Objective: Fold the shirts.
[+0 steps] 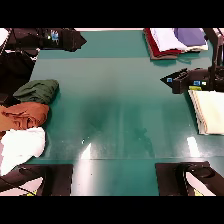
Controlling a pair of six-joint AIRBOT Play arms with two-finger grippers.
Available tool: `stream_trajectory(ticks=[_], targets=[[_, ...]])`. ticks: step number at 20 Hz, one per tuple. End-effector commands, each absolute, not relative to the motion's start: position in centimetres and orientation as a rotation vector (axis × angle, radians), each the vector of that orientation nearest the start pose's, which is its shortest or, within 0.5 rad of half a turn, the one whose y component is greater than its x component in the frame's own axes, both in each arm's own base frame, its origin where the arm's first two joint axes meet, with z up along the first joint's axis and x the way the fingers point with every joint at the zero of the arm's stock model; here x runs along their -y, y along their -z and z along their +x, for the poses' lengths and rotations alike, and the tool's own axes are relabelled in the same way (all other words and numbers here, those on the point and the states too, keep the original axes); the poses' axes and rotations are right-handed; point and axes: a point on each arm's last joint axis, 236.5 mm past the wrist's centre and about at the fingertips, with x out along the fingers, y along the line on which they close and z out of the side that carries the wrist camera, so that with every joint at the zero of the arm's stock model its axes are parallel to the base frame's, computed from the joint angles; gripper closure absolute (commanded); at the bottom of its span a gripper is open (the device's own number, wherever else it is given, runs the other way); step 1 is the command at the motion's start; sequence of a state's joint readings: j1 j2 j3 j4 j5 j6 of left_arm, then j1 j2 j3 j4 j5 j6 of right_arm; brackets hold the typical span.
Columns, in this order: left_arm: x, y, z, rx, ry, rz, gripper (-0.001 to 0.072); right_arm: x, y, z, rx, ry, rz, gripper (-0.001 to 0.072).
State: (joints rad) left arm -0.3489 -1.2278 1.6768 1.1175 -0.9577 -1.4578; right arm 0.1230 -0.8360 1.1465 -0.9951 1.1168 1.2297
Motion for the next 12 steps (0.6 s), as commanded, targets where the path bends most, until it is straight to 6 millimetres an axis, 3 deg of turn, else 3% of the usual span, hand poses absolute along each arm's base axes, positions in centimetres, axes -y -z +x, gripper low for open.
stream_trajectory(ticks=[1,12], targets=[[24.08,-29.89,41.39,-0.521,0.664,-0.155,0.0681,-15.67,-20.46,32.02,-0.711,-0.629,0.083,0.0692],[24.05,-30.63,41.86,-0.487,0.656,-0.171,0.0681,-15.73,-20.22,31.72,-0.726,-0.636,0.081,0.0693]])
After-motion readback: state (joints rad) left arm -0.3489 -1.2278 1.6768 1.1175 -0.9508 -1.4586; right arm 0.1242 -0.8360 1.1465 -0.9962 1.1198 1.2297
